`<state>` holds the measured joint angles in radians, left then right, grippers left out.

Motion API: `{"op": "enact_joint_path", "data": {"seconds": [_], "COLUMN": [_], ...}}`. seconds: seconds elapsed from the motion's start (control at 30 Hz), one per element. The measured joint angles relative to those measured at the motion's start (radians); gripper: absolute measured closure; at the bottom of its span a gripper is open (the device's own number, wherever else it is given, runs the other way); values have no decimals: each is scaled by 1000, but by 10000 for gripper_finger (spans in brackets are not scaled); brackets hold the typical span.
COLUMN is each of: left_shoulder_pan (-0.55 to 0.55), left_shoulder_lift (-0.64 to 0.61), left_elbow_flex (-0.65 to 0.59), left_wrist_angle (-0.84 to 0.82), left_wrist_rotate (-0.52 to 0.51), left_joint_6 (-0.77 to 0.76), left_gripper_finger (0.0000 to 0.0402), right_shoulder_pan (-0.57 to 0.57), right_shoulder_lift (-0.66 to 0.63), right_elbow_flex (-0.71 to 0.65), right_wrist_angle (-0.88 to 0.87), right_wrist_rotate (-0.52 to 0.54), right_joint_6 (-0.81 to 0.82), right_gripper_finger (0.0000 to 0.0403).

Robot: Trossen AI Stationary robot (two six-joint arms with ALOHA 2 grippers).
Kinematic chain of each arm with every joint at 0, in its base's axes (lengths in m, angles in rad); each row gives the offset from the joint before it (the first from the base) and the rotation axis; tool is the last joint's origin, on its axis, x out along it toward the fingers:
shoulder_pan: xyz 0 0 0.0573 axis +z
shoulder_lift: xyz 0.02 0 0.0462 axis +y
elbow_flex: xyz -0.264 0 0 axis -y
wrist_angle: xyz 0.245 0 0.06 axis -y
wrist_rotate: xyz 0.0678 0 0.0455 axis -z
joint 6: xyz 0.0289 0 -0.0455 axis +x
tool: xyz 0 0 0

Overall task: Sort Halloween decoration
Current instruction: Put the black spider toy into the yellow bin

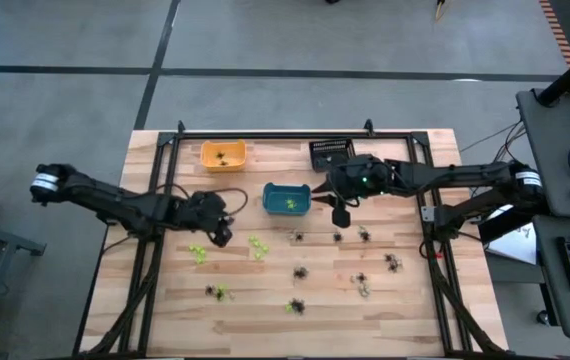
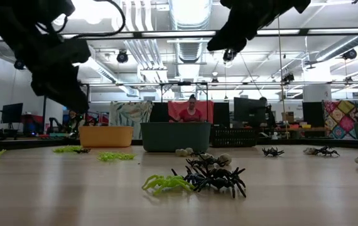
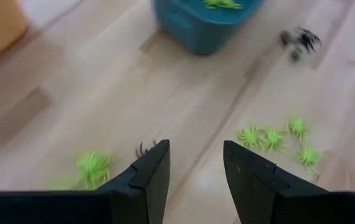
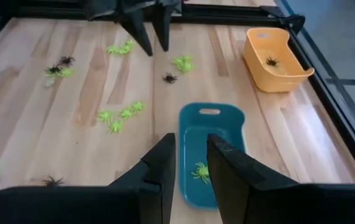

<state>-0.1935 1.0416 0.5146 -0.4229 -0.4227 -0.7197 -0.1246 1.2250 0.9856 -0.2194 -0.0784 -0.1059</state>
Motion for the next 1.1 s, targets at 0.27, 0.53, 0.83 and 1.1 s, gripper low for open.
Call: {"op": "enact_joint_path", "data": {"seconds": [0.27,0.53,0.83,1.1], "left_shoulder_pan": [-97,-98,-98,-98], "left_shoulder_lift": [2,2,5,109], "left_elbow_flex": [-162,-306,-336,-343], "left_wrist_angle": [248,426,481,612], "left_wrist_rotate": [-178,-244,-251,-287], "left_joint_6": [114,80,103,156], "left_gripper_finger": [269,269,269,269], "right_shoulder_pan": [0,0,0,0], "right_shoulder_lift": [1,1,1,15], "right_elbow_flex": [-6,-50,-73,-74], "right_wrist_angle": [-6,30,86,113], "right_wrist_rotate": [0,0,0,0], "right_joint_6": [-2,15,18,20], "right_gripper_finger": [316,328,320,326]}}
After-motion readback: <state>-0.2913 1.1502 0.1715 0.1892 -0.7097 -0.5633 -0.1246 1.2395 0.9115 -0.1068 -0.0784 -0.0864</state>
